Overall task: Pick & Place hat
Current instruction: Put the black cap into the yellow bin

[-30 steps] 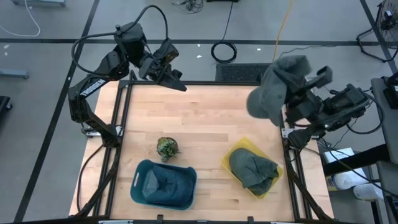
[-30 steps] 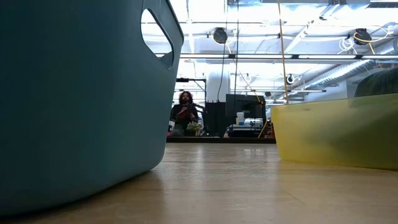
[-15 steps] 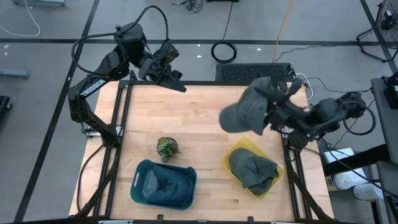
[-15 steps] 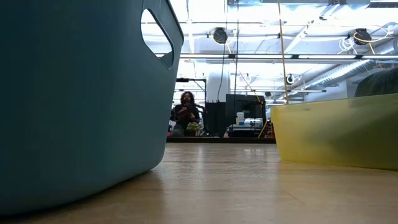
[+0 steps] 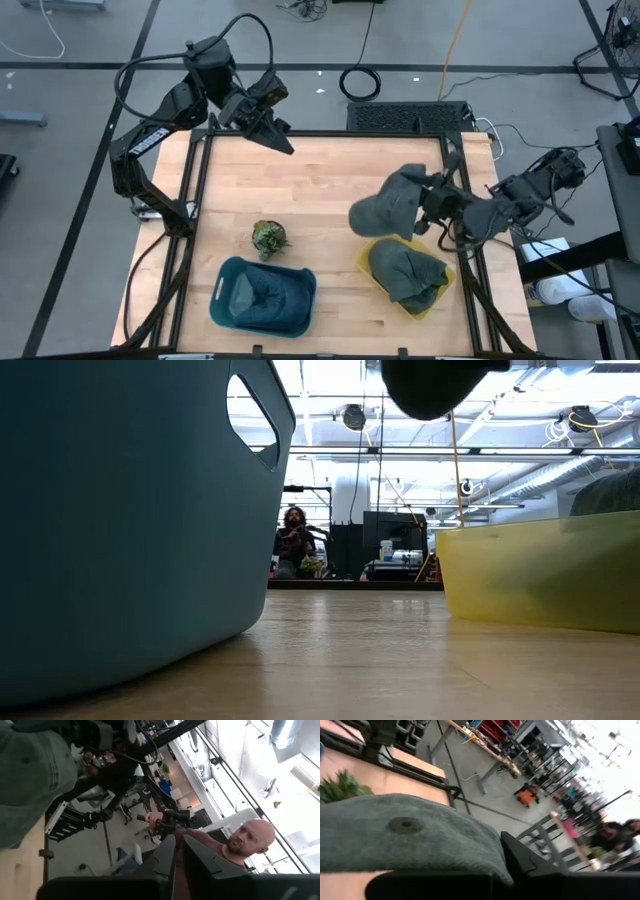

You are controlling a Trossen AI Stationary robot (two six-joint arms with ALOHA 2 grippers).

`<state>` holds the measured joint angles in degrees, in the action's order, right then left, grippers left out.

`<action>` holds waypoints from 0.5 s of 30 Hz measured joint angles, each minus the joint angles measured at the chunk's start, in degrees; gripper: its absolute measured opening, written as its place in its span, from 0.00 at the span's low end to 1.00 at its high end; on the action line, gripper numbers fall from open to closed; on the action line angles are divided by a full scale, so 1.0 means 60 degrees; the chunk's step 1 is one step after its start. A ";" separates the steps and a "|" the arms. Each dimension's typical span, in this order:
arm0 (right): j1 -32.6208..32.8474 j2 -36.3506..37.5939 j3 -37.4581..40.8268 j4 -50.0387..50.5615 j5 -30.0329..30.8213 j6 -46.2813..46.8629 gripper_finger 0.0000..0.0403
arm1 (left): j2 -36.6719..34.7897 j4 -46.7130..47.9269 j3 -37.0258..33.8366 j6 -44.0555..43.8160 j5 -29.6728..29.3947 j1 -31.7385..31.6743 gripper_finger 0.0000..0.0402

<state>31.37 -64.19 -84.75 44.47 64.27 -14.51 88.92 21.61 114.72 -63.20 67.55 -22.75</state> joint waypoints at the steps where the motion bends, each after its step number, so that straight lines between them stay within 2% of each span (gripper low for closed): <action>1: 0.0077 -0.0027 0.0000 0.0095 -0.0004 0.0401 0.01 | 0.0000 0.0000 0.0000 -0.0019 0.0000 0.0023 0.09; 6: 0.0354 -0.0204 0.0000 0.0834 -0.0617 0.2275 0.01 | 0.0000 0.0004 0.0000 -0.0079 -0.0011 0.0064 0.09; 15: 0.0778 -0.0874 0.0000 0.2831 -0.2039 0.5756 0.01 | 0.0000 0.0006 0.0000 -0.0172 -0.0586 0.0056 0.09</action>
<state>36.04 -69.44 -84.75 61.45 52.04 20.03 88.92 21.64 114.72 -64.24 64.03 -22.41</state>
